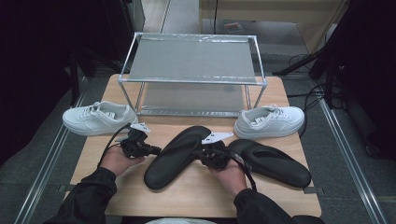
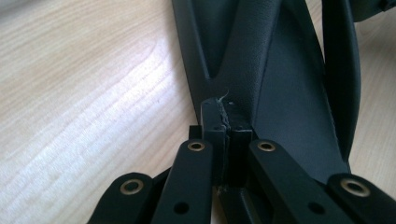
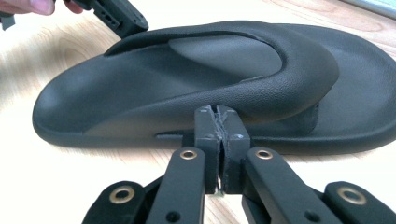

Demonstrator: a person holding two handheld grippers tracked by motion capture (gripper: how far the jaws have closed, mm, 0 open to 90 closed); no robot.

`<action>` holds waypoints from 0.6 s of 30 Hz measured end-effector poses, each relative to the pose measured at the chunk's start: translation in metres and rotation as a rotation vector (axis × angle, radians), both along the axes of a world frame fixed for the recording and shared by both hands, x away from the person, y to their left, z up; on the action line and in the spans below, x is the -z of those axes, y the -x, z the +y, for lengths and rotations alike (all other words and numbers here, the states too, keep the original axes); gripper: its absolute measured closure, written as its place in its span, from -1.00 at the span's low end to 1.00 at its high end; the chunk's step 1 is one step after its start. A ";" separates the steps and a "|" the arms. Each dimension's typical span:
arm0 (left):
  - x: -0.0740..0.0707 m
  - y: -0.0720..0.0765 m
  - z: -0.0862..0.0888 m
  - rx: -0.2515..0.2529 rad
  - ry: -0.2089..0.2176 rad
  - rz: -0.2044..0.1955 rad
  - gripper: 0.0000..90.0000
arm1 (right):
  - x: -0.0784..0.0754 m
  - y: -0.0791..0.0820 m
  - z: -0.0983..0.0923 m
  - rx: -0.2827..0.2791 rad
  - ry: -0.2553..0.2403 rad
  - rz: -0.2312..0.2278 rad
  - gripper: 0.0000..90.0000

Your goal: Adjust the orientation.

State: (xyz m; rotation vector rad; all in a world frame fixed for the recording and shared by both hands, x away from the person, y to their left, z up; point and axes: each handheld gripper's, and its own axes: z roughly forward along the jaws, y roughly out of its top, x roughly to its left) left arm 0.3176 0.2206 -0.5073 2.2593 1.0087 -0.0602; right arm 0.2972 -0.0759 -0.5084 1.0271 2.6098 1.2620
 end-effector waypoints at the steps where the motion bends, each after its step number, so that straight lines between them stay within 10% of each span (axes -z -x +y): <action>1: 0.000 0.002 0.001 -0.008 0.000 0.009 1.00 | 0.000 -0.001 0.001 -0.004 -0.001 0.002 0.95; 18: -0.001 0.025 -0.001 -0.047 -0.007 0.050 1.00 | -0.001 -0.022 0.013 -0.029 0.007 0.023 0.99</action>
